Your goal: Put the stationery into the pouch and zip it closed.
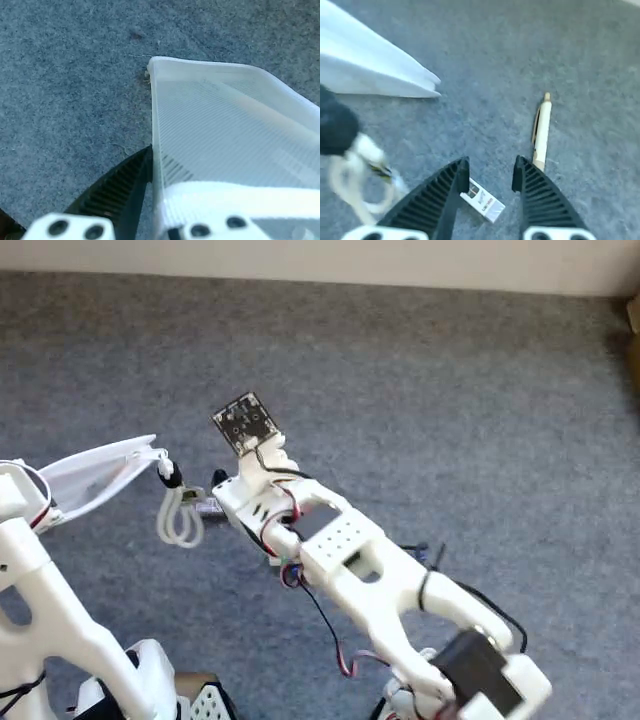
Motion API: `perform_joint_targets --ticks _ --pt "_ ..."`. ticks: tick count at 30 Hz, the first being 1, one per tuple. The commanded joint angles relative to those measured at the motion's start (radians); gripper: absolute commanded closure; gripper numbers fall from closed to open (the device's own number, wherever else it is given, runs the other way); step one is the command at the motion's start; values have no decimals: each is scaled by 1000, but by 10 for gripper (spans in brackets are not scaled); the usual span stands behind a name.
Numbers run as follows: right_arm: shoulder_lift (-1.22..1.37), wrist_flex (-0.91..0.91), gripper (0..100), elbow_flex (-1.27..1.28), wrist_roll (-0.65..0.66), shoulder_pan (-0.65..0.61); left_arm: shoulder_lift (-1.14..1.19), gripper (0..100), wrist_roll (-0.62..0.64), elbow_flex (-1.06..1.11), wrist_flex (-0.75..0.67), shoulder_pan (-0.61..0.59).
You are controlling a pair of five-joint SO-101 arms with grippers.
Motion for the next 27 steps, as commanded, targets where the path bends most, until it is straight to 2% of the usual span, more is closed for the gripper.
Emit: perform_joint_targets --ticks 1,15,27 --pt "76 2 868 -117 -11 31 -2 995 5 -5 -6 -12" --pt "390 4 868 -312 -8 97 -2 995 5 -7 -6 -13" --pt "541 12 872 -414 -6 124 -2 995 5 -5 -6 -13"
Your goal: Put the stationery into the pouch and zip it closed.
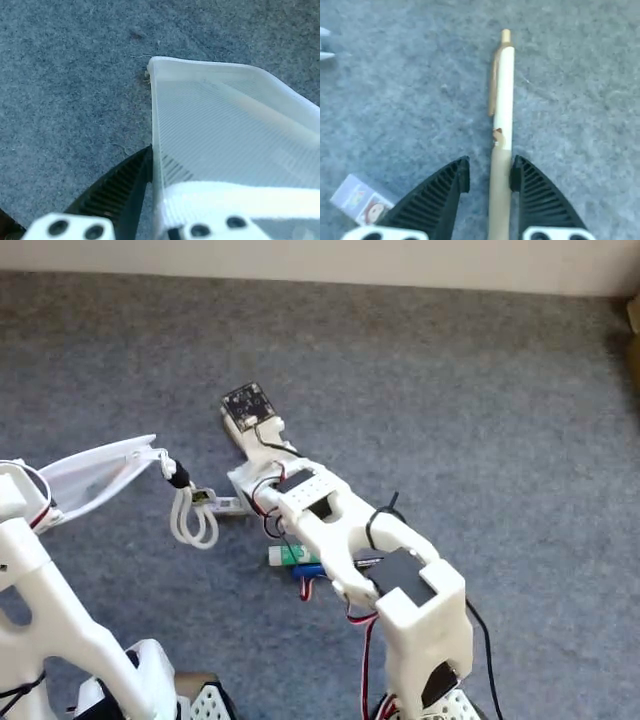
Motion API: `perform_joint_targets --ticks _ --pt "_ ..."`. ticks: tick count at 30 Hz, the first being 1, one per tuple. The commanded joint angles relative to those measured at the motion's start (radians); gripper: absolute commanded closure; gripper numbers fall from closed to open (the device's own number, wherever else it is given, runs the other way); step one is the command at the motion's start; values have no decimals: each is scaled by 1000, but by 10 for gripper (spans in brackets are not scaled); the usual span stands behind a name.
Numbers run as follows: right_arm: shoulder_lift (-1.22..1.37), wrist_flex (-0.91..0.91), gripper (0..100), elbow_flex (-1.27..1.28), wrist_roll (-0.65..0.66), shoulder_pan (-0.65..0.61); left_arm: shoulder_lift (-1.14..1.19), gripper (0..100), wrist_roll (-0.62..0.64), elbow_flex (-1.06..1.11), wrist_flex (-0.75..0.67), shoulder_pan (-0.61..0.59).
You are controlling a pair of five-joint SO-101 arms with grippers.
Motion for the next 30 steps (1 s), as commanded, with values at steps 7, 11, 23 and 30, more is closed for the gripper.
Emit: perform_joint_targets --ticks 7,11,23,30 --pt "47 361 872 -252 -6 27 -2 995 5 -5 -5 -13" --pt "102 550 935 -392 -6 27 -2 995 5 -5 -3 -15" --pt "249 875 994 -694 31 96 -2 995 5 -5 -2 -15" --pt "248 1098 994 -771 232 128 -2 995 5 -7 -5 -15"
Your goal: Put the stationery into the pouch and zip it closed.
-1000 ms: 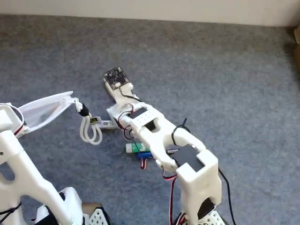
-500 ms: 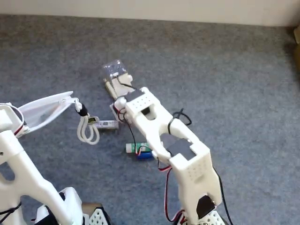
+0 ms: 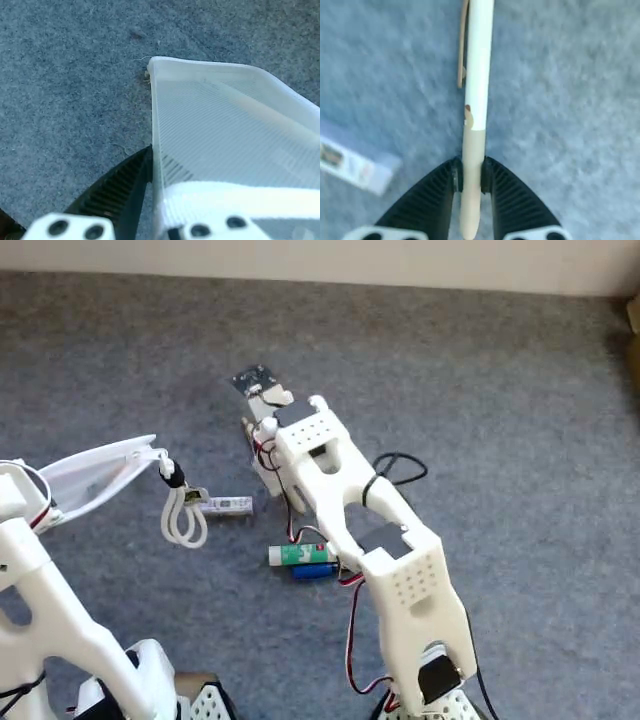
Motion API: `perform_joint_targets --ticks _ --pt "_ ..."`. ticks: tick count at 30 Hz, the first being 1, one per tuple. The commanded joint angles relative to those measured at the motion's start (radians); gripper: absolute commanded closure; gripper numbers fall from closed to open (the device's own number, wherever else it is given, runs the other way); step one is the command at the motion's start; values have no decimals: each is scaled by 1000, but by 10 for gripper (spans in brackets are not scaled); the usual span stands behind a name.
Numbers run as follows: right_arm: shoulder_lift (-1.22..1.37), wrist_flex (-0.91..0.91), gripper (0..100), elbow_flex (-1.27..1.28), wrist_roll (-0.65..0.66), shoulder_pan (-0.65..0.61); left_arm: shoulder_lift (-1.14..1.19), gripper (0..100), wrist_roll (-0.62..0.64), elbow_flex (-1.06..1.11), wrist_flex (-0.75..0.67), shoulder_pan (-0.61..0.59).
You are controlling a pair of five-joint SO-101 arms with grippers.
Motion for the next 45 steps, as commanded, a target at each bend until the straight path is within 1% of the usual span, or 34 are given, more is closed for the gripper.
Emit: perform_joint_targets --ticks 1,4,7,10,14,16,20,24,26,30,34,42,45 --pt "-18 107 994 -70 86 24 -2 995 5 -7 -5 -15" --pt "-18 174 994 -70 135 31 -2 995 5 -7 -5 -15" --pt "-18 259 994 -70 233 44 -2 995 5 -7 -5 -15" --pt "-19 297 992 -71 304 45 -2 995 5 -5 -5 -12" --pt "-19 300 988 -105 308 41 -2 995 5 4 -6 -10" --pt "-19 309 955 -163 308 41 -2 995 5 7 -6 -10" --pt "-15 398 862 -285 307 31 -2 995 5 7 -6 -12" --pt "-12 407 854 -346 307 -1 -2 995 5 10 -6 -8" --pt "-12 387 854 -354 307 -21 -2 995 5 10 -6 -8" --pt "-8 283 854 -351 298 -44 -2 995 5 10 -6 -8" --pt "45 199 854 -360 186 -48 -2 995 5 12 -6 -8" --pt "177 81 857 -361 176 -50 -2 995 5 12 -6 -8" --pt "188 53 890 -361 176 -62 -2 995 5 16 -6 -8"
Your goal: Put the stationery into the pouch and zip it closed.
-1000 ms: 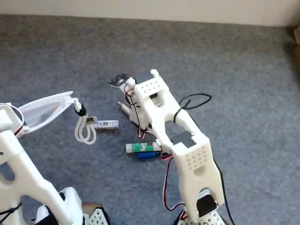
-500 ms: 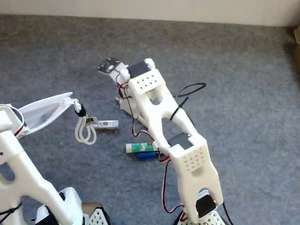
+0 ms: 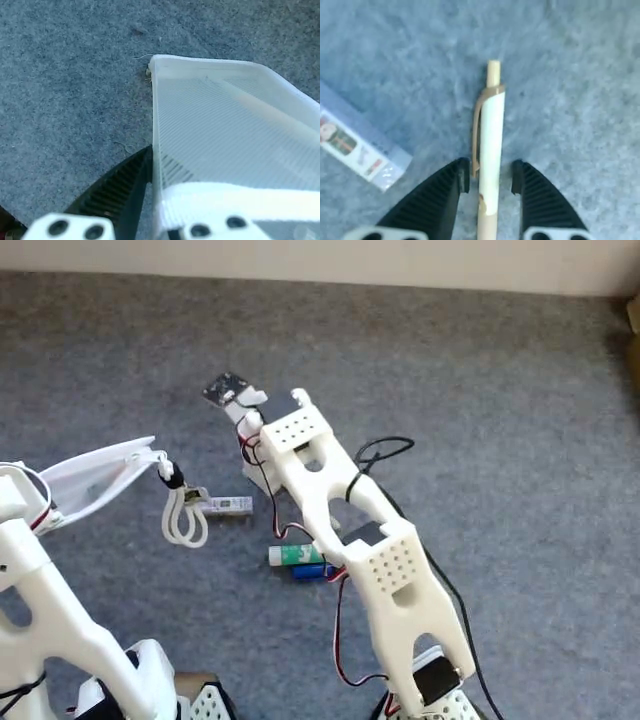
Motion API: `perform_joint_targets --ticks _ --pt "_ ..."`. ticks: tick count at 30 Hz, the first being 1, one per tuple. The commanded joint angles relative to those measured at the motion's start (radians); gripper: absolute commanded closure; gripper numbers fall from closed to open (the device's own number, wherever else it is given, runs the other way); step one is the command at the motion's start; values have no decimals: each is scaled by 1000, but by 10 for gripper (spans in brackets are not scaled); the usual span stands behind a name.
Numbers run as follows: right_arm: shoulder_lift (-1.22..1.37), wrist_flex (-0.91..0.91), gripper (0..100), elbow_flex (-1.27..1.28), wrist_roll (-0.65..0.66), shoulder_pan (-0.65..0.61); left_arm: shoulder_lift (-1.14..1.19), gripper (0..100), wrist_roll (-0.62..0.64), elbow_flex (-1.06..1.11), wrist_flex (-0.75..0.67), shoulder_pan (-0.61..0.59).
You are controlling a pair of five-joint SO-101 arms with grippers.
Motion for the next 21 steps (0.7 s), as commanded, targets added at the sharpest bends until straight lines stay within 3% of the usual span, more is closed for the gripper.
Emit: perform_joint_targets --ticks 1,15,19,21 --pt "-7 -53 898 -61 -6 -25 -2 995 5 4 -6 -5" --pt "-4 -87 909 -61 -6 -56 -2 995 5 7 -6 -8" --pt "-13 -84 997 -61 -6 -56 -2 995 5 7 -6 -10" --pt "-15 -54 988 -67 -8 -51 -2 995 5 7 -6 -10"
